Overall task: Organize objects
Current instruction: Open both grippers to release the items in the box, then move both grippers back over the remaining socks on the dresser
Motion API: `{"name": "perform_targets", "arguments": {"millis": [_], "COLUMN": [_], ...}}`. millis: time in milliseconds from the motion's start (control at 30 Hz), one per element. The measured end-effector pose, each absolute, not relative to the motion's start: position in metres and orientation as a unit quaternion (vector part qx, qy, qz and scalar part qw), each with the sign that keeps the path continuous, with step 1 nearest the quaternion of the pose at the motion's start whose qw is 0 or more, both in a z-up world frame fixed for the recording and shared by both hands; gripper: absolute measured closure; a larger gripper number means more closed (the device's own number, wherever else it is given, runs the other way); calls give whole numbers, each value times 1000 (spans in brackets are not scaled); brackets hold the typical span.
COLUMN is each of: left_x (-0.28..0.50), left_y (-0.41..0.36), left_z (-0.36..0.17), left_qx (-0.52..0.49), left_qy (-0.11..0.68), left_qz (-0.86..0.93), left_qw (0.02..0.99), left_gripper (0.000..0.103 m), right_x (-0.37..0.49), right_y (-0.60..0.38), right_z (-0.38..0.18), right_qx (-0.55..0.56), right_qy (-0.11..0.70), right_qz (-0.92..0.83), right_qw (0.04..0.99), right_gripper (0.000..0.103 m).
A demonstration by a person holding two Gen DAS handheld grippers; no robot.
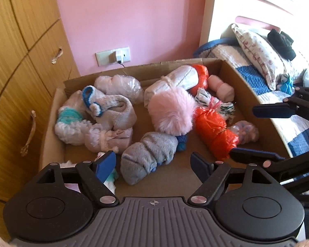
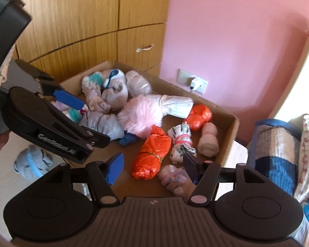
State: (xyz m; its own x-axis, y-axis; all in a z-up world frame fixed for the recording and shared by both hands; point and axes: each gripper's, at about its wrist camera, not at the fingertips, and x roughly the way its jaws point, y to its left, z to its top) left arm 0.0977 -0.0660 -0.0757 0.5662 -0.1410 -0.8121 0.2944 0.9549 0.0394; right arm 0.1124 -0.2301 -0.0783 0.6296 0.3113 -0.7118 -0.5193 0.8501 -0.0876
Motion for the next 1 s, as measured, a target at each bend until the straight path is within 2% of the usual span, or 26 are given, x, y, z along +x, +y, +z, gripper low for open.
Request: {"name": "perform_targets", "arguments": {"millis": [267,500,833,1000], "left_x": [41,-7,-10,-1], "left_y": [-35,-17,-32,-33], "left_z": [-63,-88,-104,-111], "left_qx": [75,47,79,90], "left_qy": [416,431,433,440], "left_qz": [-85,-60,-74,-74], "left_qw": [902,899,895,890], "left_gripper": [16,15,14,15], "right_x": [58,26,21,27], "right_y": [-236,-228,-210,-206], "right_z": [-64,-85,-108,-118], "right_qx": [-67,-34,-38,-41], "right_qy": [338,361,381,388], "right_qz": [204,193,188,183], "right_qw": [916,912,905,902], "right_gripper": [43,43,43,47]}}
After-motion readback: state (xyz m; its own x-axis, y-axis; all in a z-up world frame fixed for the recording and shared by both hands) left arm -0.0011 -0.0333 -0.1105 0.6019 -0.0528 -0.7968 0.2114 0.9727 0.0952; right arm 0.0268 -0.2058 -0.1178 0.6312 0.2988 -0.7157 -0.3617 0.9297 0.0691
